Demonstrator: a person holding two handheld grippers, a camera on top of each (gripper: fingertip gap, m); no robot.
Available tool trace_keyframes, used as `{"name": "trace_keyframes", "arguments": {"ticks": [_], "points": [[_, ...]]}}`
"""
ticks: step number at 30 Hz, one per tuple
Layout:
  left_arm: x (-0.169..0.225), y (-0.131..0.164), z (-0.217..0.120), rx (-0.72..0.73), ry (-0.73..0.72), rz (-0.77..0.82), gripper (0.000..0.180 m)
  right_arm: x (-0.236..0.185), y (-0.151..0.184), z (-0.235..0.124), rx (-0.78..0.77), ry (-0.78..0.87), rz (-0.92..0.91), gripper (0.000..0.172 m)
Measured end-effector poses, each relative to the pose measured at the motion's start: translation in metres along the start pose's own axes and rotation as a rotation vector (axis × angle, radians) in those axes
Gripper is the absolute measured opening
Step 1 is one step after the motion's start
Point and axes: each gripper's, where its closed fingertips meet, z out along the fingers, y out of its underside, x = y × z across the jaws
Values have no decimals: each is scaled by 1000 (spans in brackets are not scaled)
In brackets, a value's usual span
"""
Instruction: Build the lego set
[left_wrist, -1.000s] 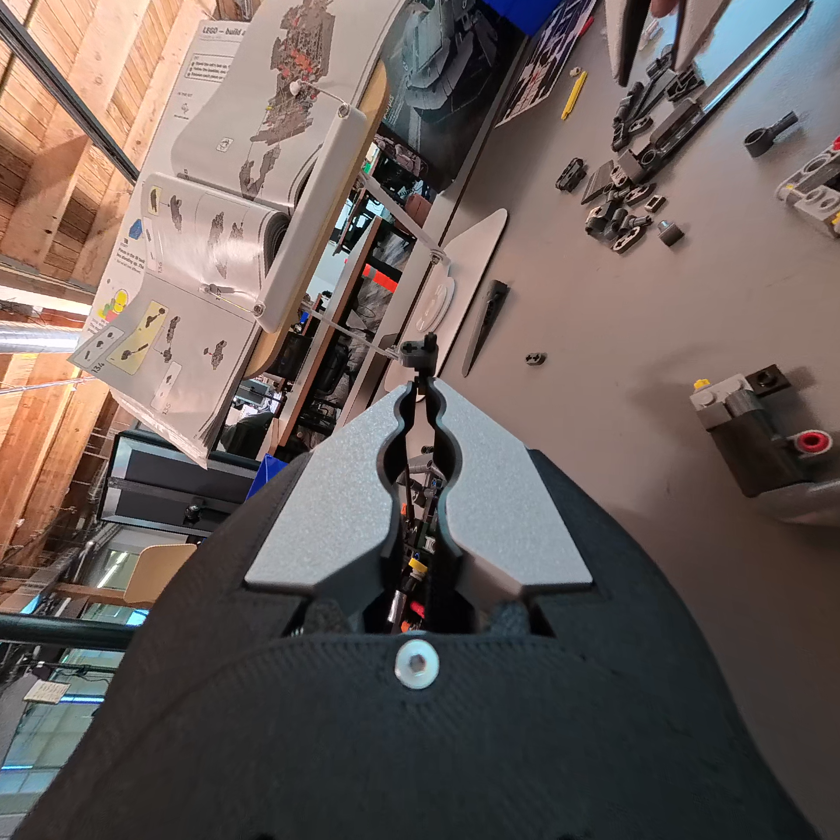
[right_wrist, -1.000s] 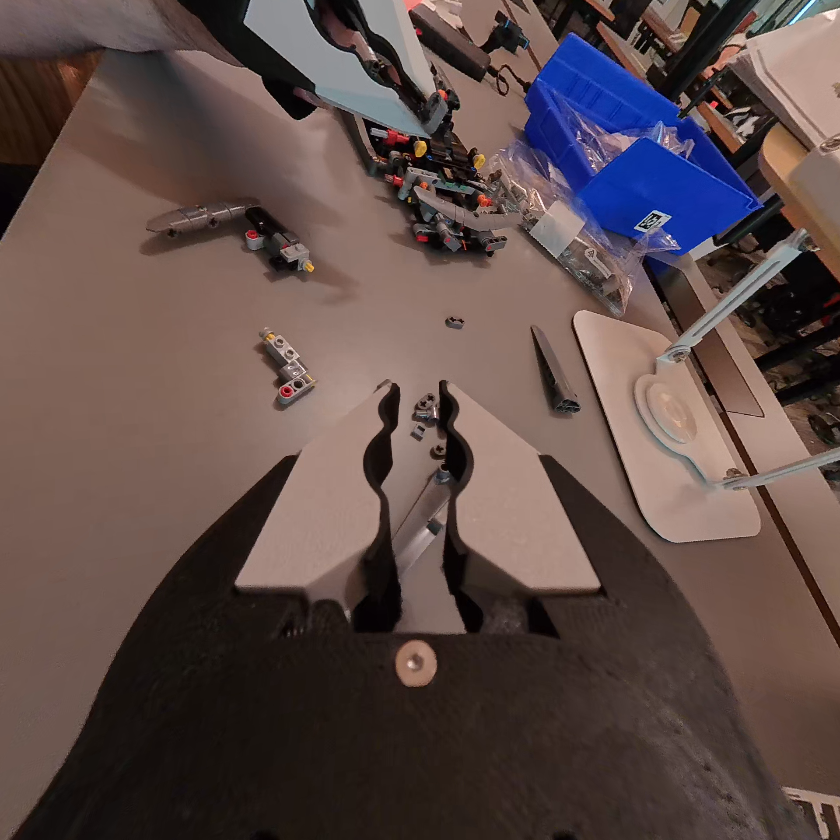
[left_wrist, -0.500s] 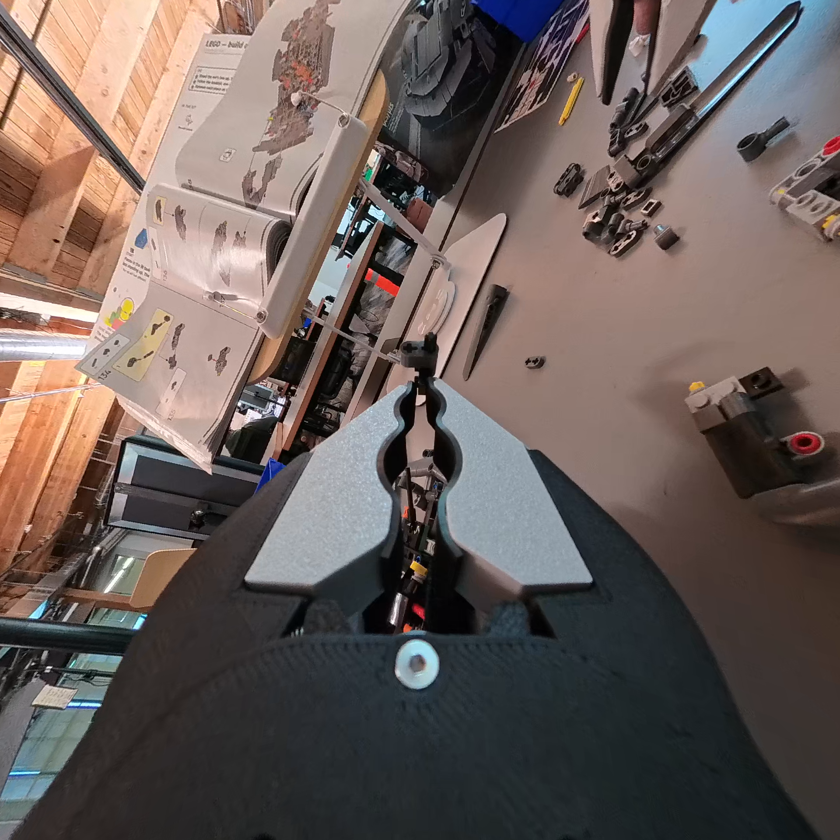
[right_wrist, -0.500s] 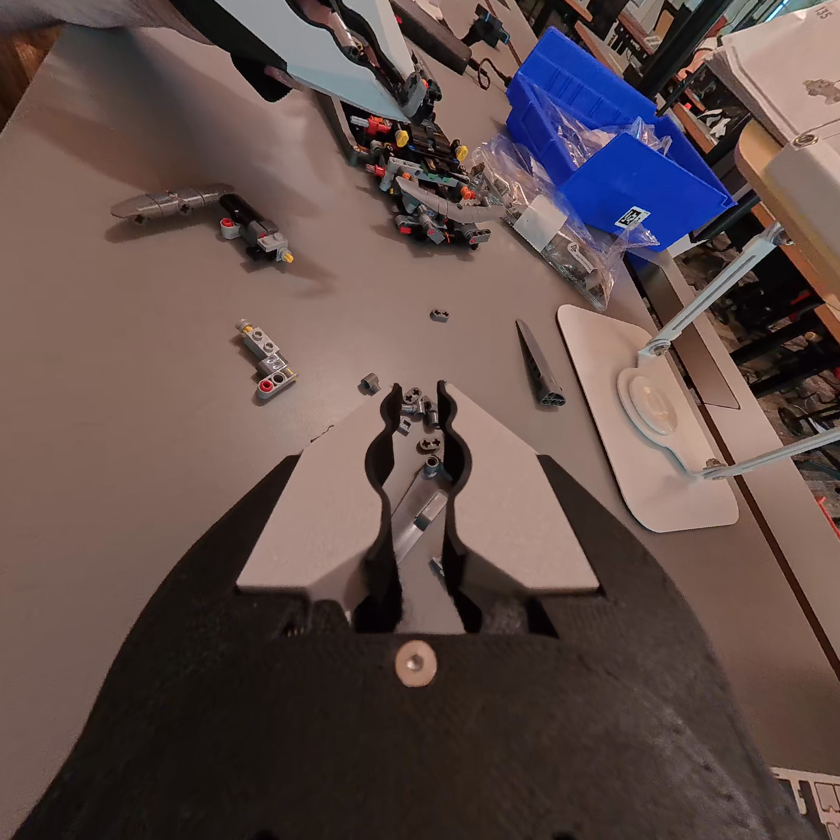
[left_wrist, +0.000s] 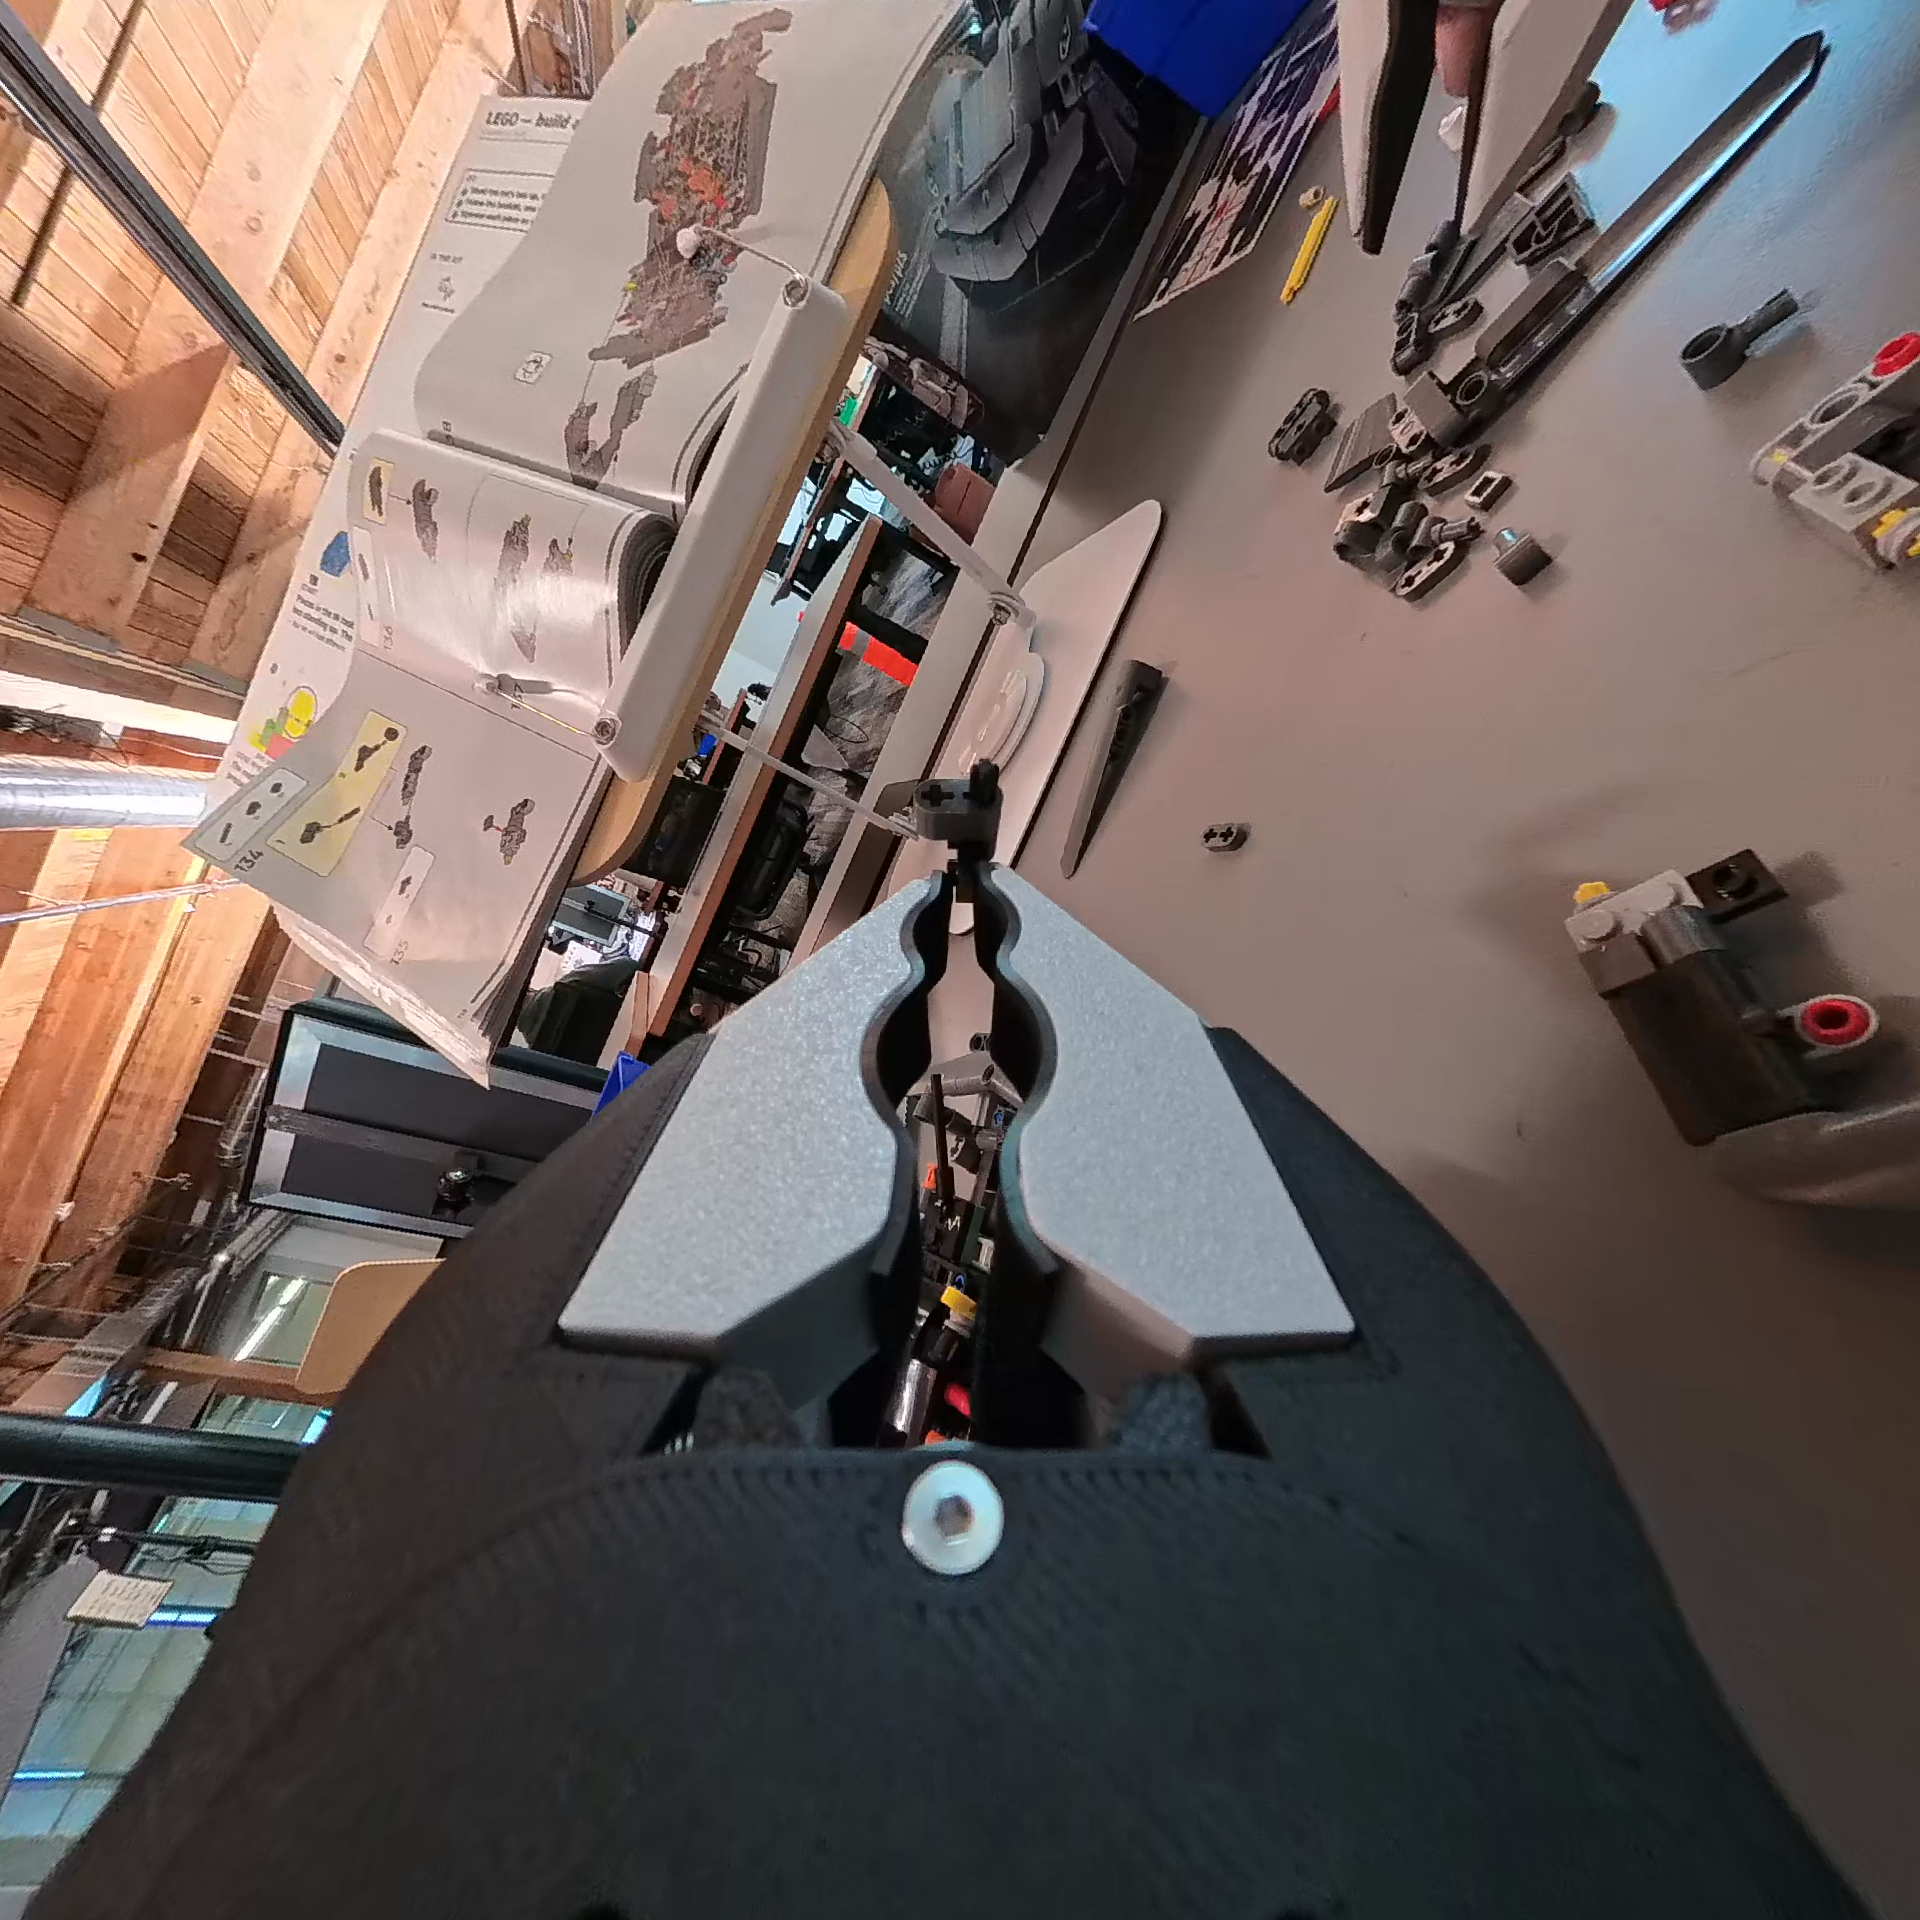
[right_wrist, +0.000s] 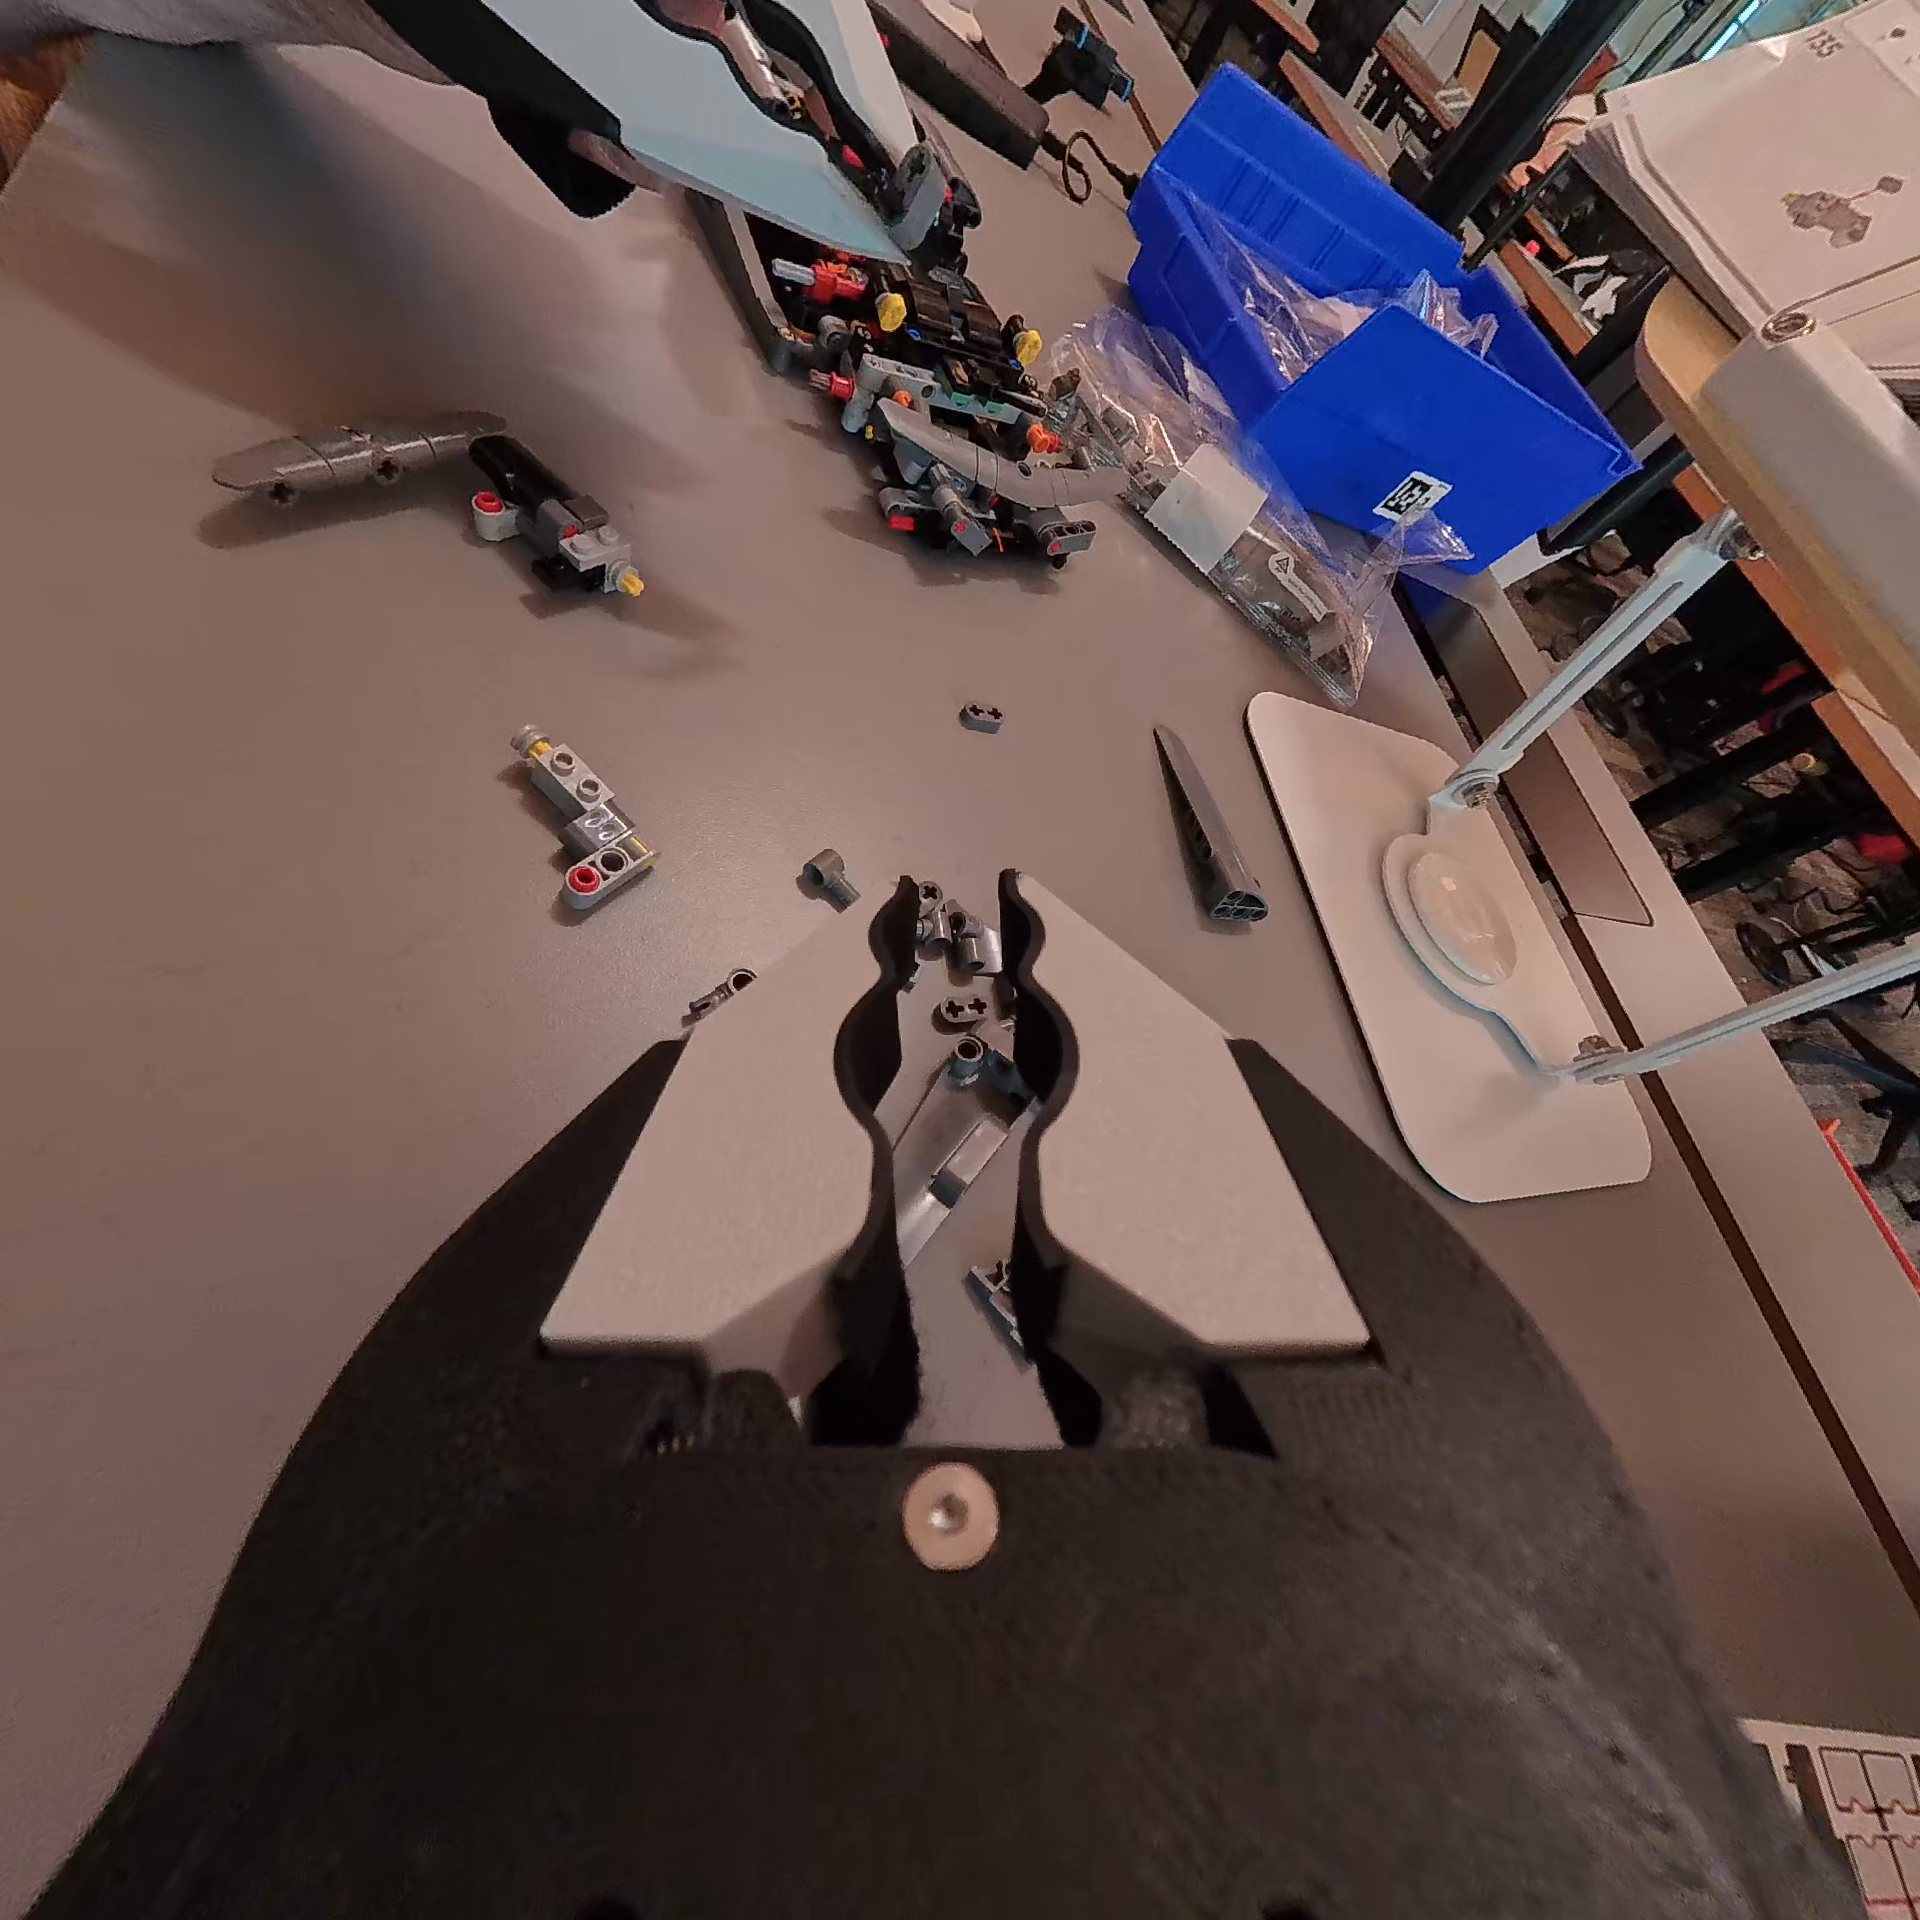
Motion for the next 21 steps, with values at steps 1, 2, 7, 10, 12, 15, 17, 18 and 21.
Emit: {"name": "trace_keyframes", "arguments": {"ticks": [1,2,7,10,12,15,17,18,21], "points": [[0,0,0,-1,0,0,2,0,0,0,-1,0,-1,13],[0,0,0,-1,1,0,2,0,0,0,-2,1,-2,13],[1,0,0,-1,2,3,2,0,0,0,-1,6,-5,13],[0,0,1,-1,1,1,2,1,0,0,-2,11,-6,13],[0,0,0,-1,0,1,2,2,0,0,-1,15,-8,13],[1,0,1,-2,2,1,2,3,0,-1,1,24,-8,13],[1,0,1,-3,3,2,2,4,0,-1,6,29,-5,13],[1,0,1,-3,2,3,2,5,0,-1,6,33,-5,13],[2,0,1,-3,3,5,2,6,-1,-1,12,41,-4,14]]}}
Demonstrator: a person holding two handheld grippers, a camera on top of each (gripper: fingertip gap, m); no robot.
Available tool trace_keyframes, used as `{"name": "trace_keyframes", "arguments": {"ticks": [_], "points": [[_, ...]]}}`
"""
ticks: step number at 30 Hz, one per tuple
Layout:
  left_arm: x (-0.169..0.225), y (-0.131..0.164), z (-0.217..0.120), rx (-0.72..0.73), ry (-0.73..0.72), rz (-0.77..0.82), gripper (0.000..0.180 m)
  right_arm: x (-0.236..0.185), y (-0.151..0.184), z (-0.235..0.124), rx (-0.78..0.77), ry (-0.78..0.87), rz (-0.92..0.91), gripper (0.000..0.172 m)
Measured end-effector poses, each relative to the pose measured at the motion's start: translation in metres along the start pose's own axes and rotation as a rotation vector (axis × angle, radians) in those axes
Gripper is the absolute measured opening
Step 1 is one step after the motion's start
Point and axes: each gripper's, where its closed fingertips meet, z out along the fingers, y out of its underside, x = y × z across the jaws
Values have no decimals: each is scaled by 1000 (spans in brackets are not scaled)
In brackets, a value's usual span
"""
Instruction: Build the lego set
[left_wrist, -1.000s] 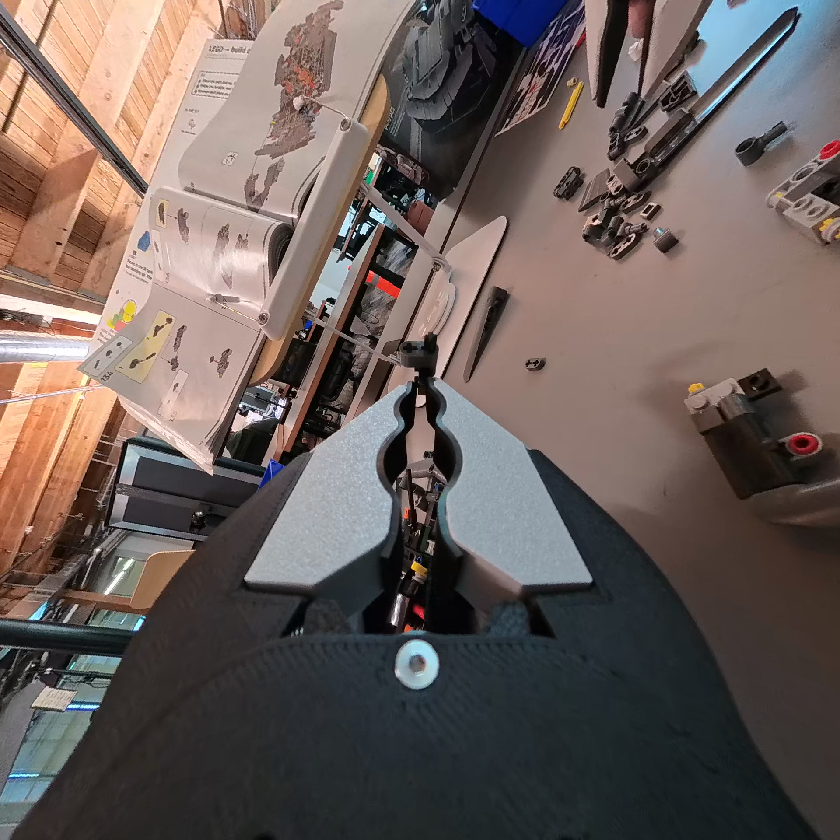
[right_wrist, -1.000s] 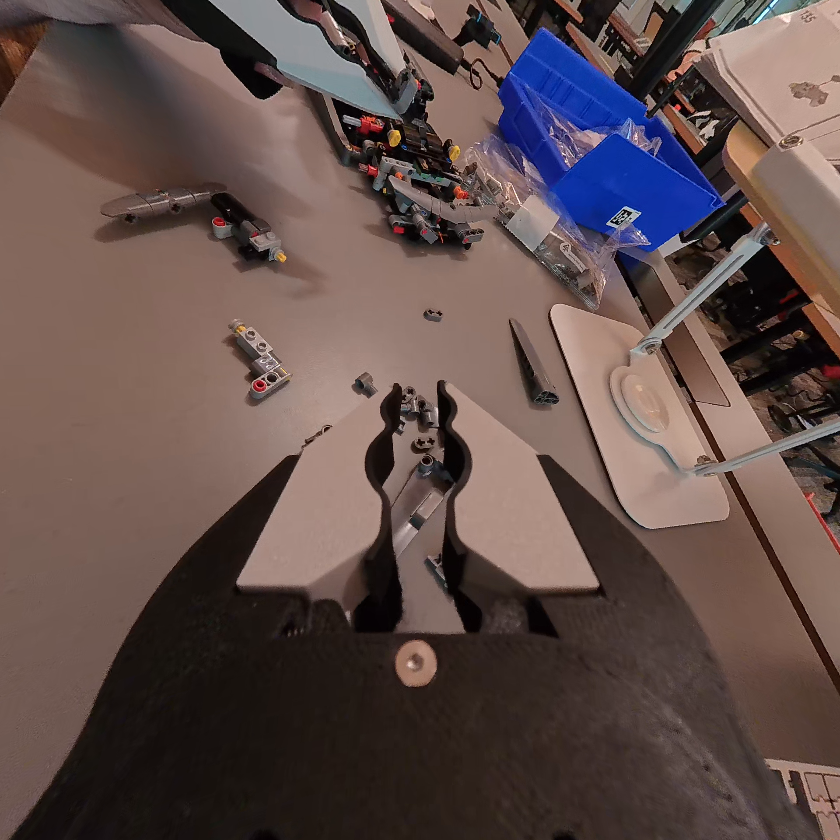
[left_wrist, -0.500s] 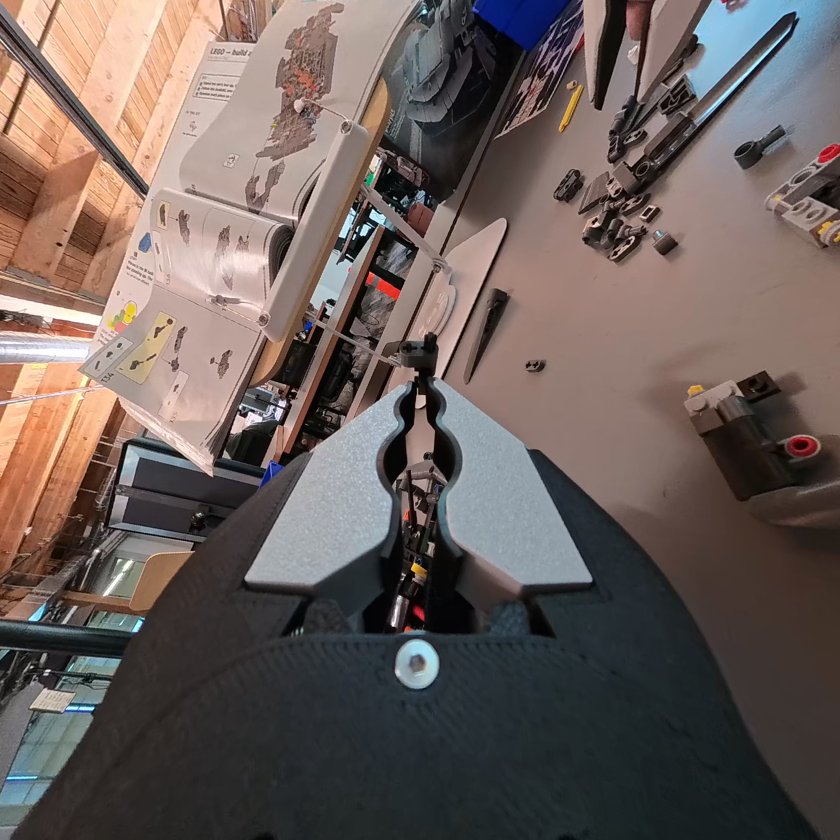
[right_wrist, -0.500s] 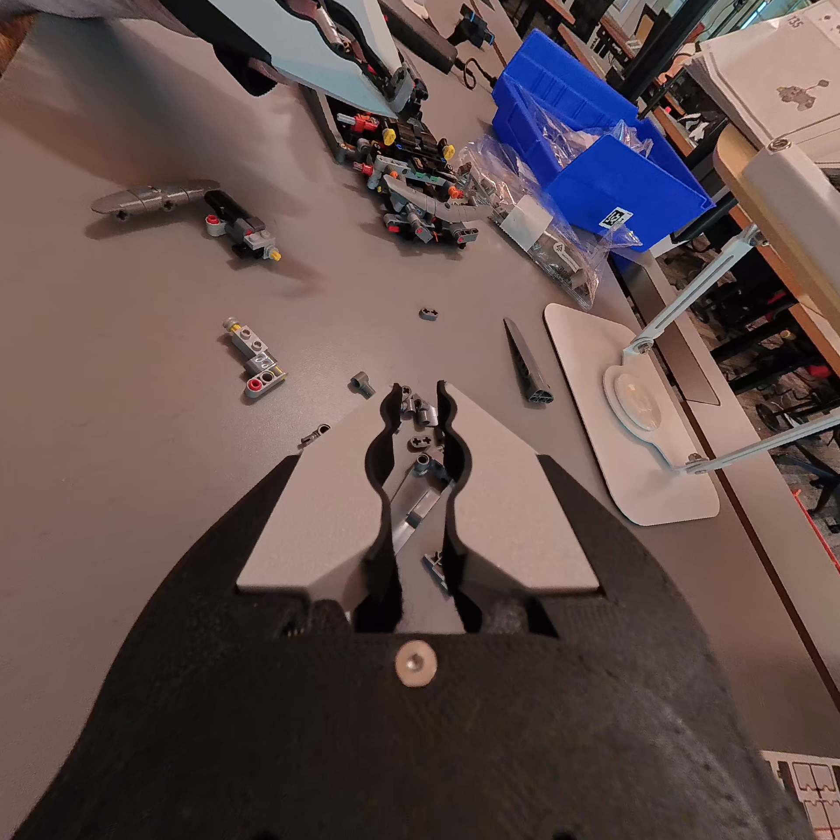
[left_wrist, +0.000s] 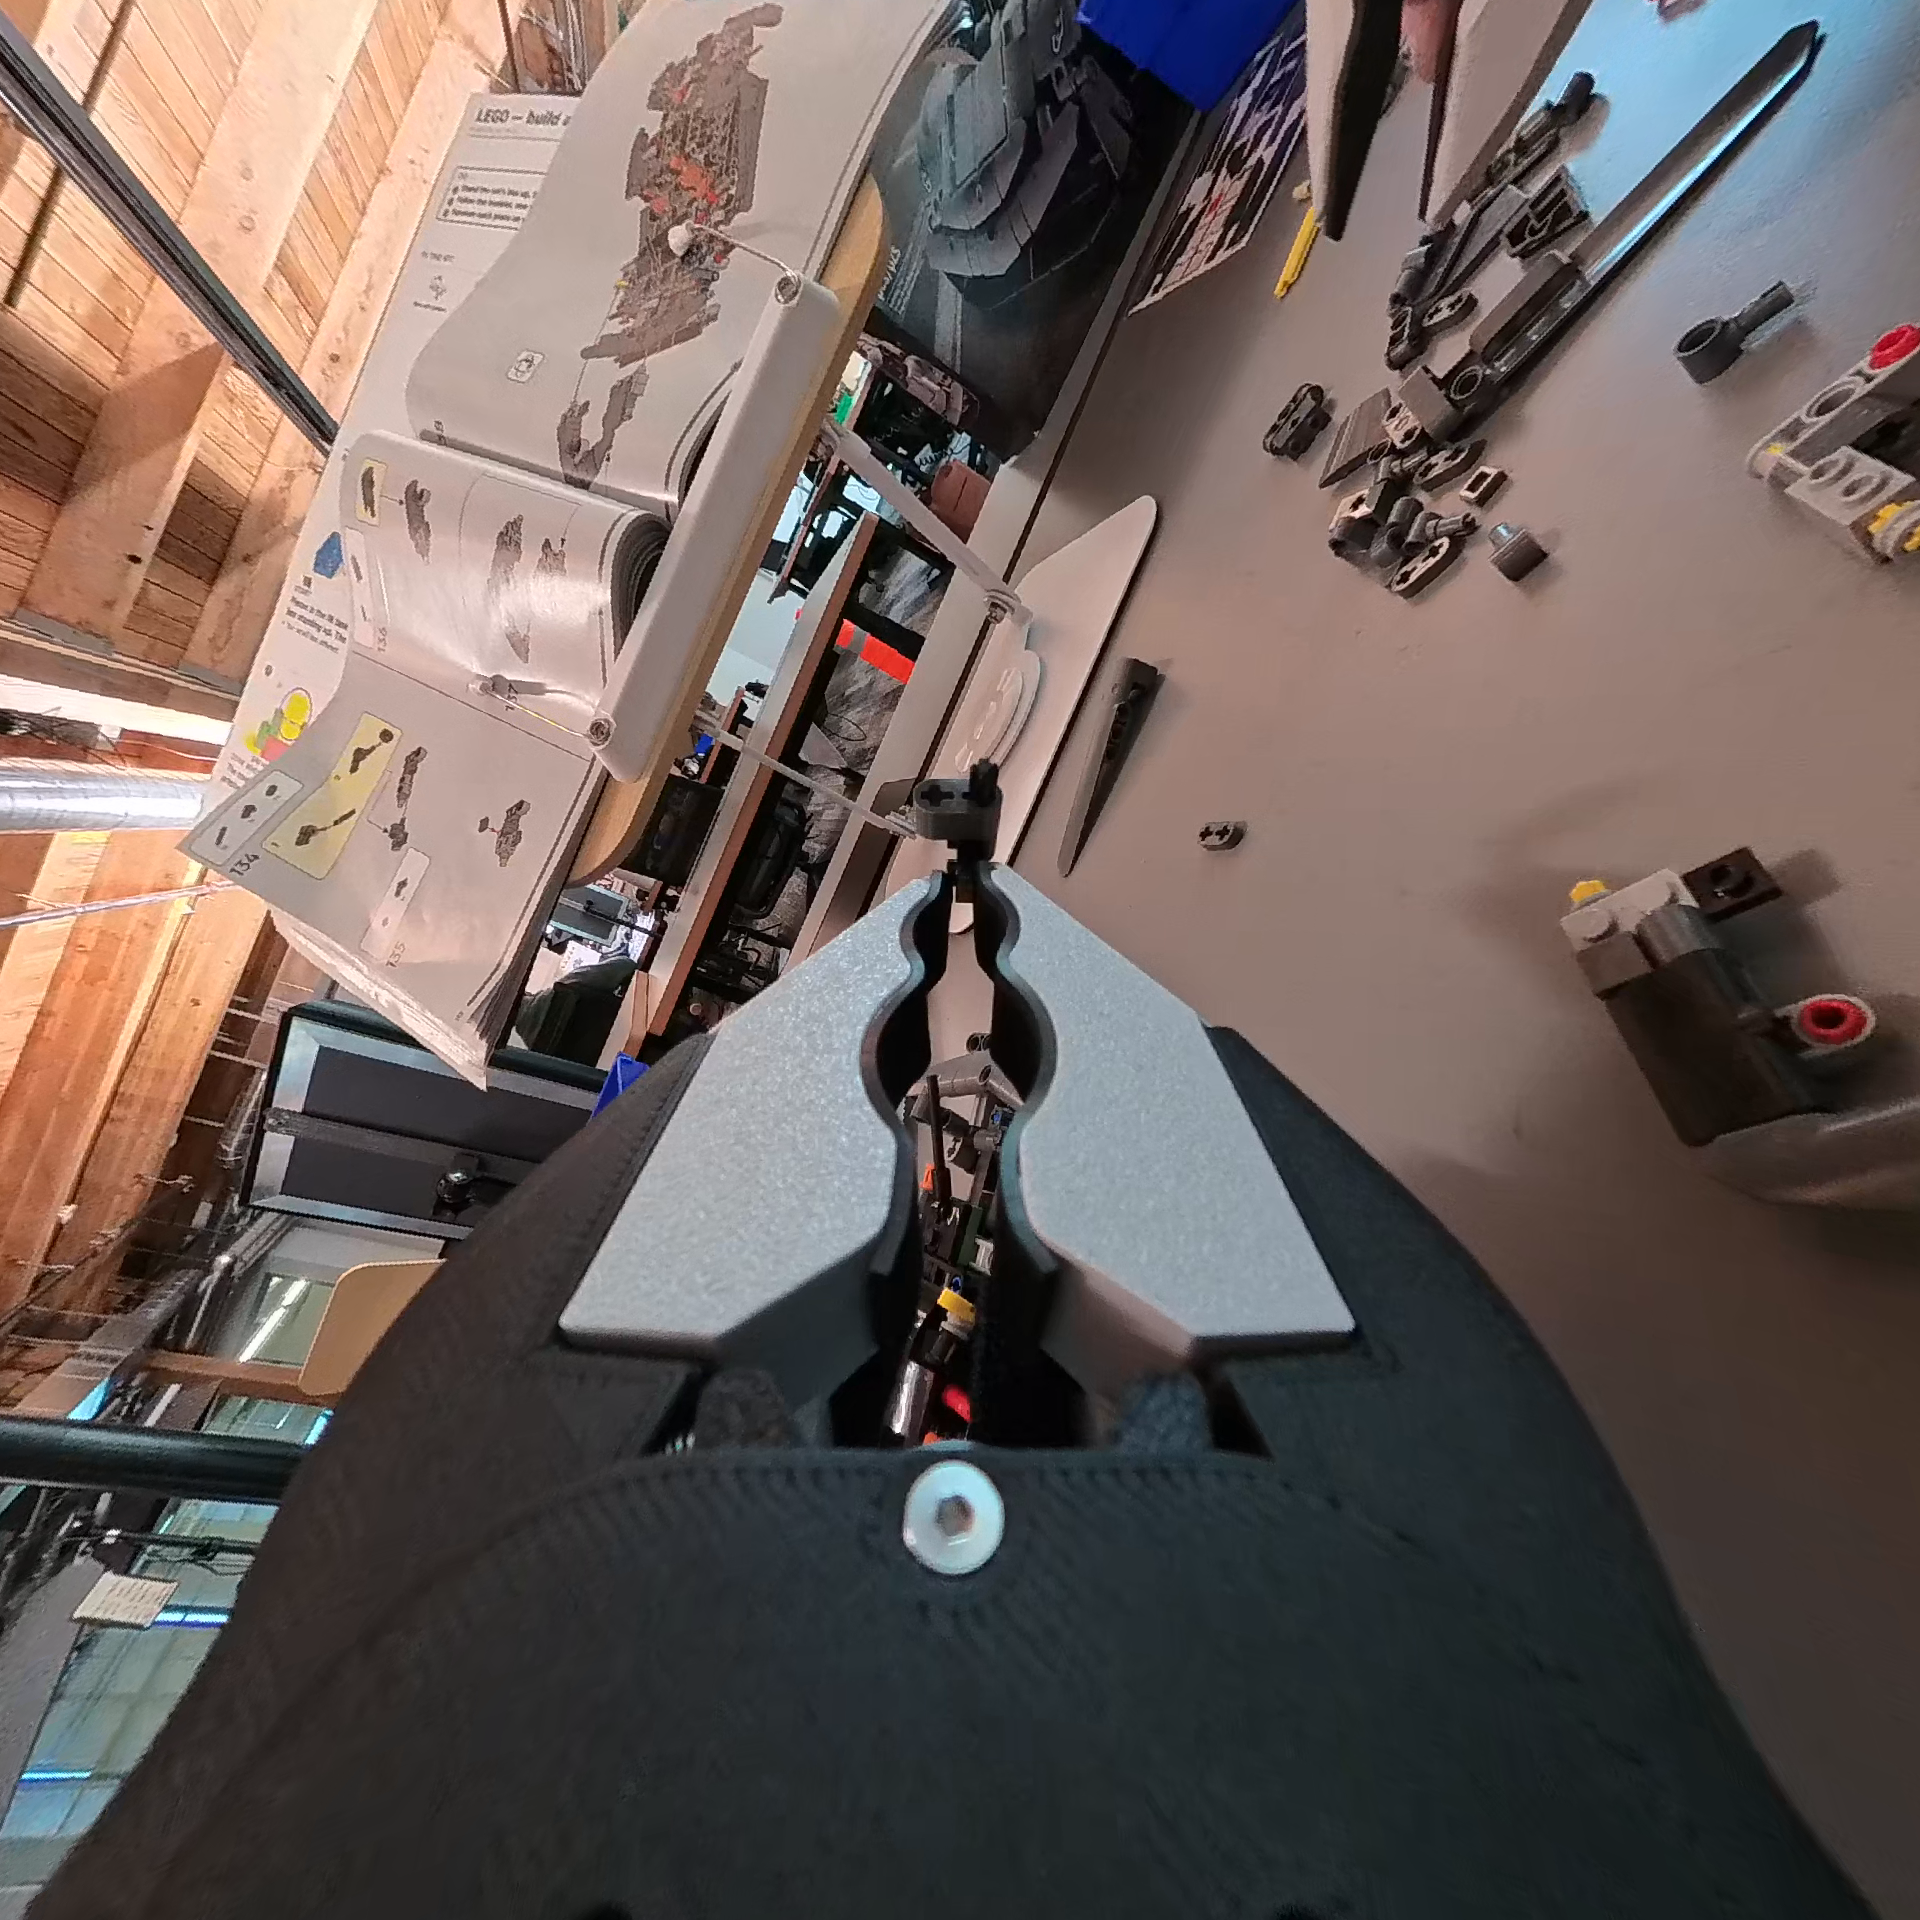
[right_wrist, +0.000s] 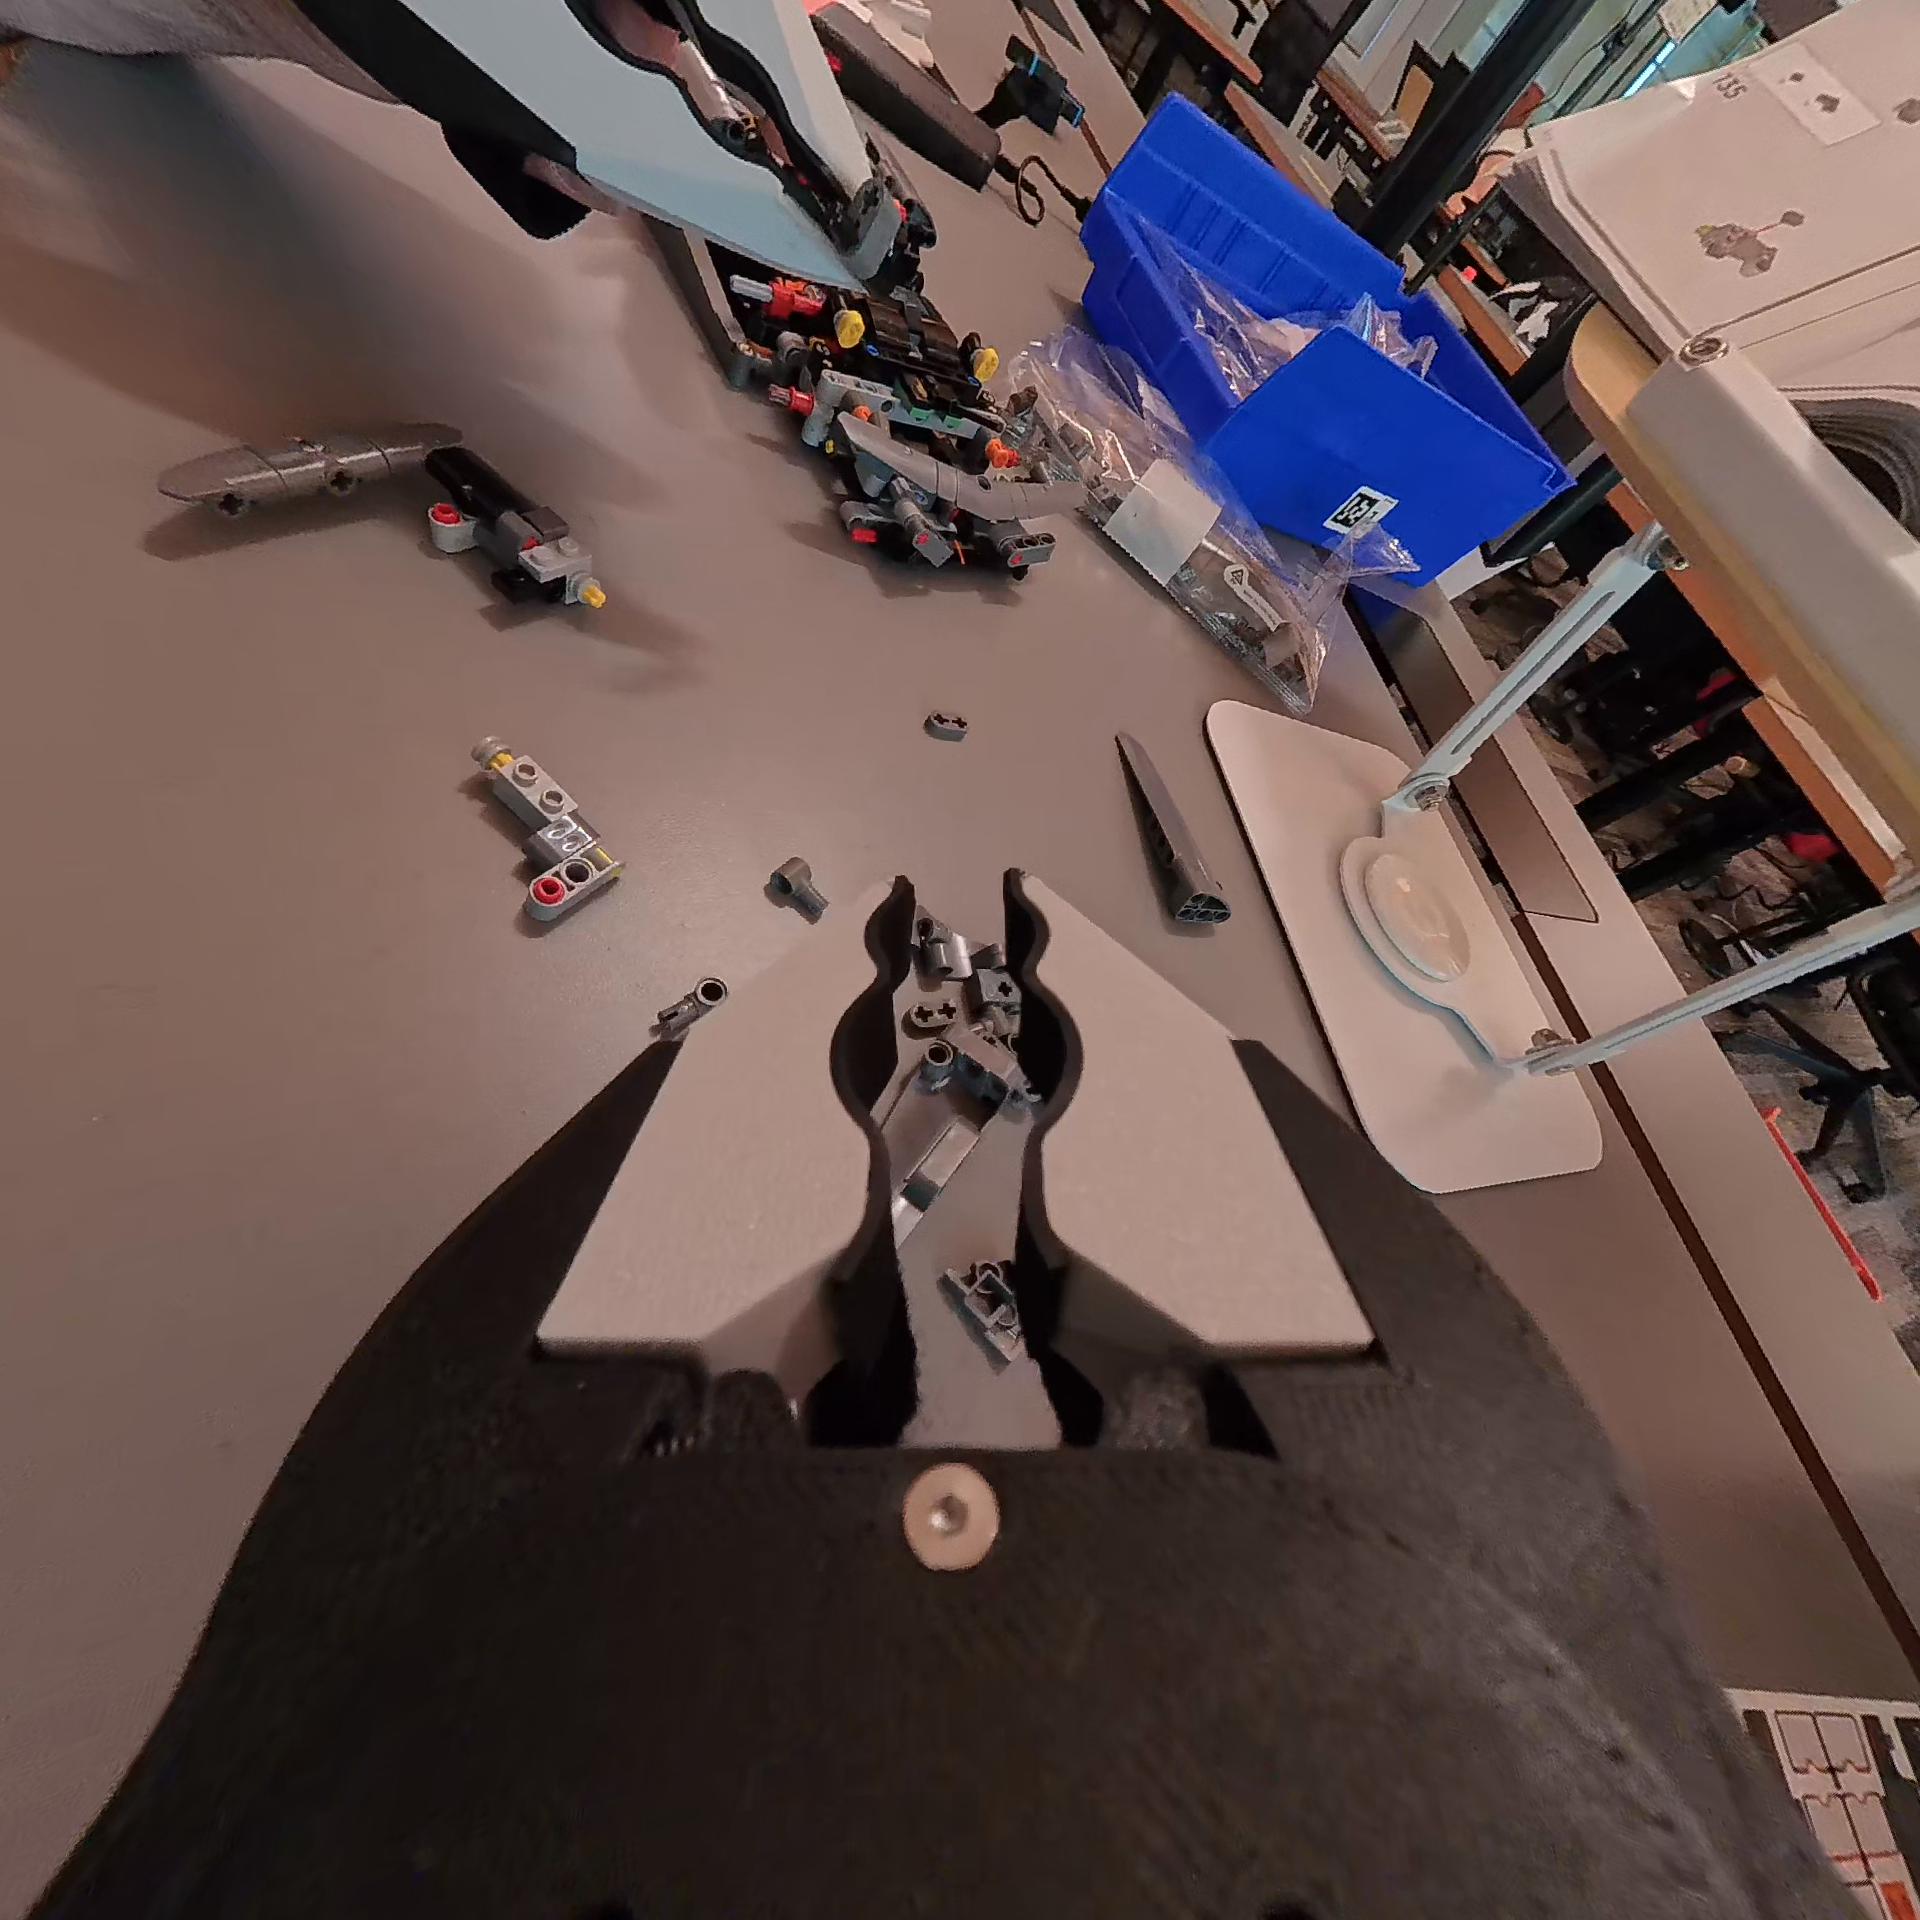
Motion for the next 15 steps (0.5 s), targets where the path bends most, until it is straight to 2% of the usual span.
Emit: {"name": "trace_keyframes", "arguments": {"ticks": [15], "points": [[3,0,2,-3,12,4,2,11,-3,-2,25,71,-7,20]]}}
